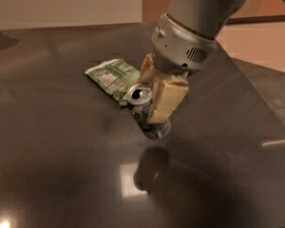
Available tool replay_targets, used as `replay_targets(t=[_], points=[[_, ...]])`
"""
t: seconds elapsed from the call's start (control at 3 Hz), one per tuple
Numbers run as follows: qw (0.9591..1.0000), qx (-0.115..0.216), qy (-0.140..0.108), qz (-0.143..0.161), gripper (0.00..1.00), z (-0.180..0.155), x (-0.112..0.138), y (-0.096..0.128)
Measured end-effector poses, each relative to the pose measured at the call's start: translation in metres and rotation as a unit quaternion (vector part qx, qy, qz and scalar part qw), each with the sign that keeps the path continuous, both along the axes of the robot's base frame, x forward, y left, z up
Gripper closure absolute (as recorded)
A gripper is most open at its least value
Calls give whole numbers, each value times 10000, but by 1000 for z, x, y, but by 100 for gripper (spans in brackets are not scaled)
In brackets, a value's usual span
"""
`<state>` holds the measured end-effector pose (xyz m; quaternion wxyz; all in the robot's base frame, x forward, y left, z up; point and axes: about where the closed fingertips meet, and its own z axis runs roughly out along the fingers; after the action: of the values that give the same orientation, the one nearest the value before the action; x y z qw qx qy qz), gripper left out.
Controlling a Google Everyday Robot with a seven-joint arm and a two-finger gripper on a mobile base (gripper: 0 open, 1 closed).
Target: Knock 7up can over
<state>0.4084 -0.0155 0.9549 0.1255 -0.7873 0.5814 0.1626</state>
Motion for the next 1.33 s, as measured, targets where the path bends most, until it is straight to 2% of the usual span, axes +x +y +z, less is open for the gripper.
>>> replay_targets(t=[0.33, 0.67, 1.0, 1.33], points=[[9964, -738, -415, 8, 100, 0, 8, -25], [9892, -1321, -623, 84, 100, -15, 10, -42], [9835, -1698, -583, 225, 82, -39, 5, -47], [9797, -1911, -519, 321, 59, -56, 4, -48]])
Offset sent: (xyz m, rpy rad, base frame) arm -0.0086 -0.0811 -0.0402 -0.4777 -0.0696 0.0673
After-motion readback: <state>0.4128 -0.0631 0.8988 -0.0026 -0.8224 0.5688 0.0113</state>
